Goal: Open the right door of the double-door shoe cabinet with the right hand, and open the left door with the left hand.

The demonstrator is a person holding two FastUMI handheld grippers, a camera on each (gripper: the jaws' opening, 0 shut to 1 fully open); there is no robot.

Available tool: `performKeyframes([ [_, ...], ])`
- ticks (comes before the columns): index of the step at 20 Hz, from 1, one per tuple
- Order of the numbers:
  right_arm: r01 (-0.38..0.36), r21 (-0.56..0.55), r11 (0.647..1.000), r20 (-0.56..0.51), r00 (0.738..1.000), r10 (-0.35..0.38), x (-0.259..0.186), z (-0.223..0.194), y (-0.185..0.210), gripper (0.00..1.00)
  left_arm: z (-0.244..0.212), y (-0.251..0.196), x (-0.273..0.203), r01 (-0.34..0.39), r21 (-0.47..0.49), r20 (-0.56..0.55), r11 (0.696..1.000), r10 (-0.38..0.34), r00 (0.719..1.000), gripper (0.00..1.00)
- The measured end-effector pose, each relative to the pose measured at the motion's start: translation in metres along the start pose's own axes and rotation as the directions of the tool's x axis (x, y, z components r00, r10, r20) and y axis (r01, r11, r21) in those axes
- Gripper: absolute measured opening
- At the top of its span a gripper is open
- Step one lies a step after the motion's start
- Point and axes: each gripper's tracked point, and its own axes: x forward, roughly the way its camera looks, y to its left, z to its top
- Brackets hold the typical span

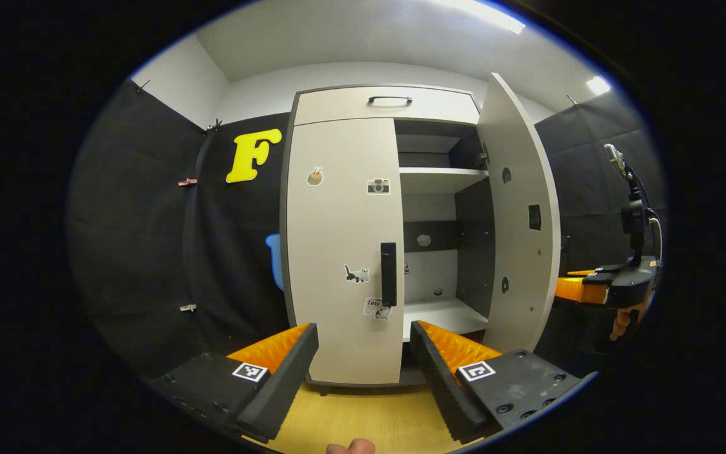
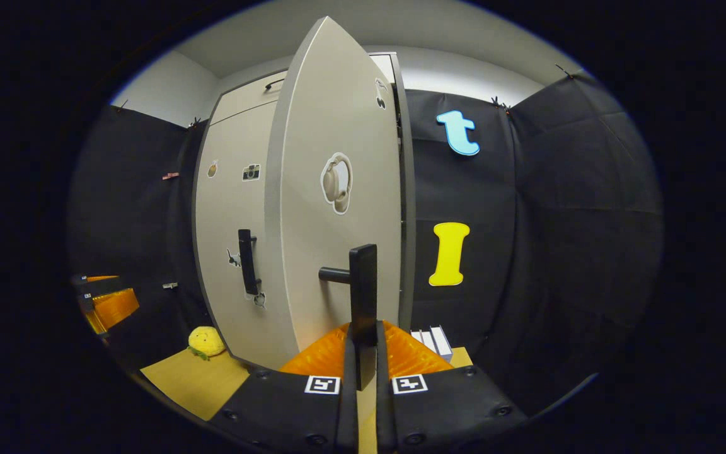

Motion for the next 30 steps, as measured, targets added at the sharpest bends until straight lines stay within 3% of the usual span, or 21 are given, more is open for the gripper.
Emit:
performKeyframes([
  [11,0.074,0.057,0.996,-0.001,0.997,-0.075,0.004,0.001,-0.054,0.09,0.008,-0.036,0.014,0.003,0.027,-0.001,1.0,-0.002,1.0,0.94],
  [15,0.062,0.12,0.991,-0.007,0.998,-0.061,0.003,0.001,-0.056,0.08,0.006,-0.045,0.022,0.012,0.04,-0.011,0.999,-0.011,1.0,0.94],
  [22,0.065,0.114,0.991,-0.015,0.998,-0.063,0.001,0.002,-0.06,0.08,0.003,-0.054,0.045,0.033,0.03,-0.03,0.999,-0.032,0.999,0.94],
  [24,0.066,0.111,0.992,-0.009,0.998,-0.065,-0.003,0.003,-0.062,0.13,0.005,-0.054,0.057,0.035,0.03,-0.032,0.999,-0.034,0.999,0.94],
  [25,0.066,0.116,0.991,-0.002,0.998,-0.066,-0.005,0.006,-0.063,0.24,0.005,-0.053,0.063,0.038,0.024,-0.03,0.999,-0.038,0.999,0.94],
  [28,0.082,0.135,0.988,0.017,0.996,-0.085,-0.018,0.012,-0.07,0.27,0.006,-0.05,0.088,0.043,0.003,-0.036,0.999,-0.043,0.998,0.94],
  [29,0.092,0.137,0.986,0.019,0.995,-0.095,-0.023,0.014,-0.072,0.39,0.006,-0.049,0.097,0.043,-0.002,-0.036,0.999,-0.043,0.998,0.94],
  [30,0.096,0.139,0.986,0.016,0.995,-0.099,-0.027,0.013,-0.074,0.4,0.006,-0.048,0.107,0.045,-0.002,-0.033,0.999,-0.045,0.998,0.94],
])
